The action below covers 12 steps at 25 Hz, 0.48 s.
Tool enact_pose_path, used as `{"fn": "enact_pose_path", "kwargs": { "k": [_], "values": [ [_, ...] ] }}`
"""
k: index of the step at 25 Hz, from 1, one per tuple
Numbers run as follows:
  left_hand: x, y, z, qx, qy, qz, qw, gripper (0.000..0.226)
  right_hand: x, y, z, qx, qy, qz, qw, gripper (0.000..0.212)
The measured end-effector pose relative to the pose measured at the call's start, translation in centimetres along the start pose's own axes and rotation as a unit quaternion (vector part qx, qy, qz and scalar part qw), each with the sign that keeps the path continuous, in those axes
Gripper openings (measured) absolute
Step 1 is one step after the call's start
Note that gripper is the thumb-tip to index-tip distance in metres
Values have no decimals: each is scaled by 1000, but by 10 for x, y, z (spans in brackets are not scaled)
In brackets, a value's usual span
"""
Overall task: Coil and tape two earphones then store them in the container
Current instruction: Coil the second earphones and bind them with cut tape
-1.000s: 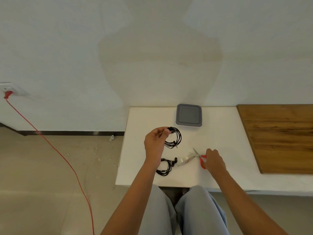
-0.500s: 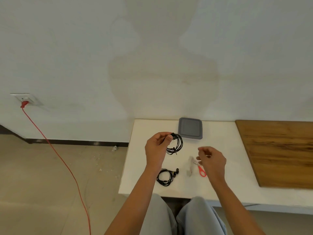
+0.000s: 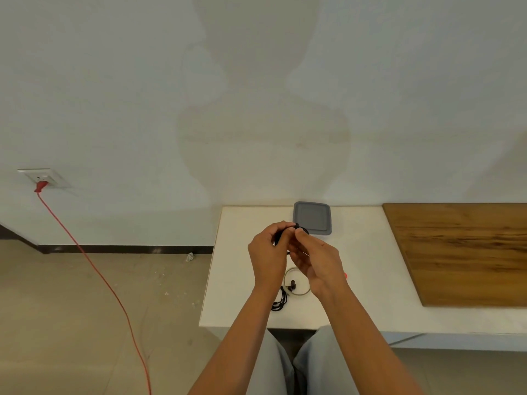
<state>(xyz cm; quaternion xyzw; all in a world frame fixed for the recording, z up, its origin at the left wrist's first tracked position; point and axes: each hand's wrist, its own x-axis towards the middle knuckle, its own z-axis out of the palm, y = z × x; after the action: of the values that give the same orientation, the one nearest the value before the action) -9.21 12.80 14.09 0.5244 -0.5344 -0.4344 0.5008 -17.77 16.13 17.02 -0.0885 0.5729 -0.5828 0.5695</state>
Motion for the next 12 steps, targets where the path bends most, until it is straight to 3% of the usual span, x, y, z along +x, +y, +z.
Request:
{"fn": "enact_pose_path", "kwargs": {
  "k": [6,12],
  "values": [
    [-6,3,1,4,0,-1,1000,17,1,-4,-1,76,-13,28,997,11],
    [-7,-7,-6,23,-74,-21,997,18,7,3,-10,143,-35,81,986,9]
  ]
}}
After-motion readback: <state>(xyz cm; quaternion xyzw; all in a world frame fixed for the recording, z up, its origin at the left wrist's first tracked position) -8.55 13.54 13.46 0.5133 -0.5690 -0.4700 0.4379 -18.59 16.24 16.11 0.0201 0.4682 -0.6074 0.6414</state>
